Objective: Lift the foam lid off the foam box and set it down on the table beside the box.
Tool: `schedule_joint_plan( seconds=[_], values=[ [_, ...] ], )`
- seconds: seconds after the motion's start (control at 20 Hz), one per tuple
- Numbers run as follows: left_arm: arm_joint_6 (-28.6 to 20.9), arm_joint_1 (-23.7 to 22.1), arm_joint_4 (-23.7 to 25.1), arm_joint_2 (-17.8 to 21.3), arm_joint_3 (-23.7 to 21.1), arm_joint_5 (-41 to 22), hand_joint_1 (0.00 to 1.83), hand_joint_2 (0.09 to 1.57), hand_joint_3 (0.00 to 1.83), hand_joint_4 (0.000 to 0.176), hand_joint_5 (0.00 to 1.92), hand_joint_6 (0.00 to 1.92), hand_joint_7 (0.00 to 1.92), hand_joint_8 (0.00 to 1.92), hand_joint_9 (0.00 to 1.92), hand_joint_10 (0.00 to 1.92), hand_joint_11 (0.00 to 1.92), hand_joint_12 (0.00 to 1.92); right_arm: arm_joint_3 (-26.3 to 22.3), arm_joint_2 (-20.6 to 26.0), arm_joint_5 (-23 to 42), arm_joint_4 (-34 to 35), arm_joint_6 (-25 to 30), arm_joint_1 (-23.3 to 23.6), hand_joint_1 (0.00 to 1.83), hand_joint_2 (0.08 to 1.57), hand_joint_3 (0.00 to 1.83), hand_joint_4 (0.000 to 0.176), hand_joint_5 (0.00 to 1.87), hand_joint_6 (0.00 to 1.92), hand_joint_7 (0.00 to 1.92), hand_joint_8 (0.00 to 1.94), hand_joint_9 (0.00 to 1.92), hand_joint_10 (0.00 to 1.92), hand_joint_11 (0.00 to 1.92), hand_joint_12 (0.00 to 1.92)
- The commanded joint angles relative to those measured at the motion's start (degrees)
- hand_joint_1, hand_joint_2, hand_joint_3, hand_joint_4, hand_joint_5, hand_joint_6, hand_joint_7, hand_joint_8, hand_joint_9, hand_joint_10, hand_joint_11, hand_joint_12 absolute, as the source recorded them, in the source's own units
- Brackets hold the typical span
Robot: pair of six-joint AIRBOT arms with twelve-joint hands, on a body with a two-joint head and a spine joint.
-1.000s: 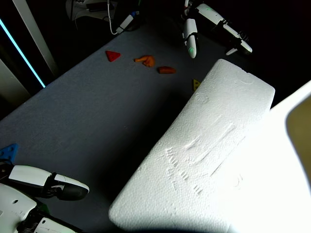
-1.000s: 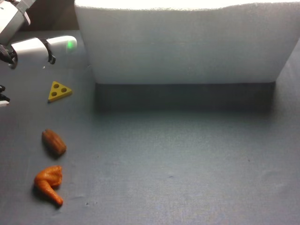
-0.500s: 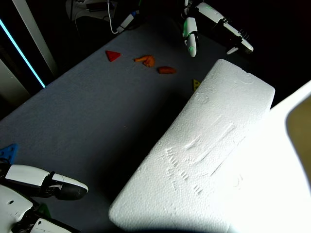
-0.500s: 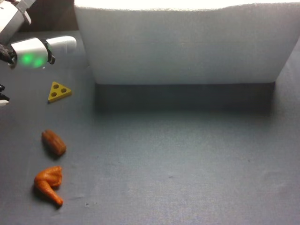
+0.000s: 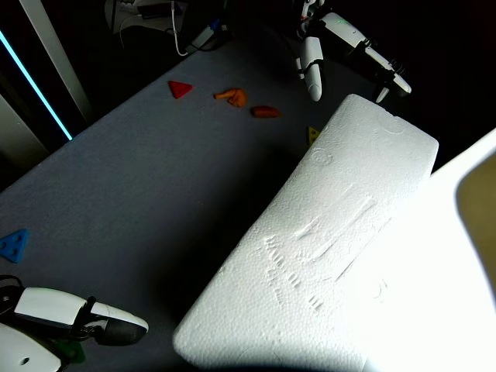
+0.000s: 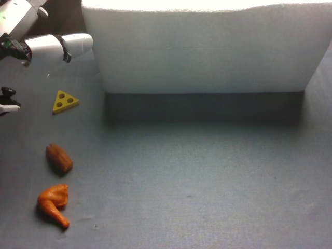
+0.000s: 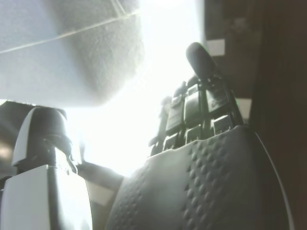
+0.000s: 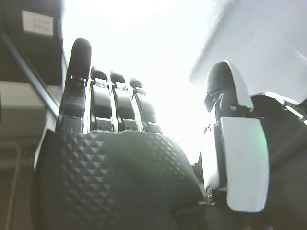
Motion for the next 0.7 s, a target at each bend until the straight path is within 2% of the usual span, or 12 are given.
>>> schedule_joint_plan(
  seconds=[0.0, 0.05, 0.1, 0.15, 0.2, 0.25, 0.35, 0.45, 0.5, 0.55, 0.6, 0.65],
  values=[
    [-0.24, -0.91, -0.37, 0.17, 0.66, -6.05, 0.56, 1.06, 0.0, 0.033, 0.0, 0.0, 0.0, 0.0, 0.0, 0.0, 0.0, 1.39, 0.94, 0.83, 6.33, -0.44, -0.06, 0.86, 0.5, 1.16, 0.0, 0.0, 0.0, 0.0, 0.0, 0.0, 0.0, 0.0, 0.0, 1.2],
    [-0.24, -1.06, -0.37, -0.1, 0.98, -5.45, 0.55, 1.06, 0.0, 0.022, 0.0, 0.0, 0.0, 0.0, 0.0, 0.0, 0.0, 1.15, 1.34, 0.46, 5.68, -0.39, -0.06, 0.92, 0.51, 1.14, 0.0, 0.0, 0.0, 0.0, 0.0, 0.0, 0.0, 0.0, 0.0, 0.67],
    [-0.25, -1.1, -0.43, -0.28, 1.19, -5.03, 0.54, 1.06, 0.0, 0.022, 0.0, 0.0, 0.0, 0.0, 0.0, 0.0, 0.0, 1.08, 1.65, 0.16, 5.14, -0.38, -0.06, 0.99, 0.51, 1.13, 0.0, 0.0, 0.0, 0.0, 0.0, 0.0, 0.0, 0.0, 0.0, 0.67],
    [-0.33, -1.09, -0.59, -0.47, 1.42, -4.7, 0.5, 1.06, 0.0, 0.036, 0.0, 0.0, 0.0, 0.0, 0.0, 0.0, 0.0, 1.06, 2.03, -0.23, 4.6, -0.26, -0.06, 1.07, 0.51, 1.13, 0.0, 0.0, 0.0, 0.0, 0.0, 0.0, 0.0, 0.0, 0.0, 0.5],
    [-0.55, -1.09, -0.7, -0.73, 1.68, -4.32, 0.5, 1.08, 0.0, 0.031, 0.0, 0.0, 0.0, 0.0, 0.01, 0.0, 0.0, 1.11, 2.33, -0.56, 4.16, -0.14, -0.06, 1.09, 0.5, 1.13, 0.0, 0.0, 0.0, 0.0, 0.0, 0.0, 0.0, 0.0, 0.0, 0.47],
    [-0.86, -1.08, -0.74, -1.08, 2.07, -3.9, 0.5, 1.07, 0.0, 0.011, 0.0, 0.0, 0.0, 0.0, 0.02, 0.01, 0.0, 1.12, 2.56, -0.8, 3.8, -0.08, -0.06, 1.11, 0.49, 1.14, 0.0, 0.0, 0.0, 0.0, 0.0, 0.0, 0.0, 0.0, 0.0, 0.58],
    [-1.13, -1.12, -0.89, -1.8, 2.73, -3.09, 0.48, 1.05, 0.0, 0.008, 0.0, 0.0, 0.0, 0.0, 0.03, 0.01, 0.0, 1.03, 2.77, -1.07, 3.46, 0.12, -0.02, 1.11, 0.54, 1.16, 0.0, 0.0, 0.0, 0.0, 0.0, 0.0, 0.0, 0.0, 0.0, 0.28],
    [-1.95, -1.15, -1.1, -2.45, 3.46, -2.73, 0.47, 1.04, 0.0, 0.006, 0.0, 0.0, 0.0, 0.0, 0.04, 0.01, 0.0, 1.02, 3.25, -1.55, 3.29, 0.15, 1.09, 1.11, 0.55, 1.15, 0.0, 0.0, 0.0, 0.0, 0.0, 0.0, 0.0, 0.0, 0.0, 0.41],
    [-2.27, -1.15, -1.41, -2.79, 3.81, -2.62, 0.46, 1.03, 0.0, 0.001, 0.0, 0.0, 0.0, 0.0, 0.04, 0.01, 0.0, 0.96, 3.6, -1.91, 3.31, 0.15, 2.11, 1.11, 0.54, 1.14, 0.0, 0.0, 0.0, 0.0, 0.0, 0.0, 0.0, 0.0, 0.0, 0.64],
    [-2.6, -1.15, -1.66, -3.12, 4.12, -2.59, 0.46, 1.03, 0.0, 0.001, 0.0, 0.0, 0.0, 0.0, 0.04, 0.01, 0.0, 0.96, 4.0, -2.31, 3.33, 0.15, 2.92, 1.11, 0.54, 1.14, 0.0, 0.0, 0.0, 0.0, 0.0, 0.0, 0.0, 0.0, 0.0, 0.64],
    [-3.19, -1.16, -1.69, -3.51, 4.5, -2.57, 0.45, 1.03, 0.0, 0.0, 0.0, 0.0, 0.0, 0.0, 0.02, 0.0, 0.0, 0.88, 4.4, -2.69, 3.39, 0.14, 3.89, 1.11, 0.54, 1.13, 0.0, 0.0, 0.0, 0.0, 0.0, 0.0, 0.0, 0.0, 0.0, 0.95],
    [-3.5, -1.24, -1.69, -3.81, 4.74, -2.51, 0.45, 1.02, 0.0, 0.006, 0.0, 0.0, 0.0, 0.0, 0.0, 0.0, 0.0, 0.83, 4.58, -2.9, 3.52, 0.14, 4.49, 1.11, 0.56, 1.12, 0.0, 0.0, 0.0, 0.0, 0.0, 0.0, 0.0, 0.0, 0.0, 0.97]
  ],
)
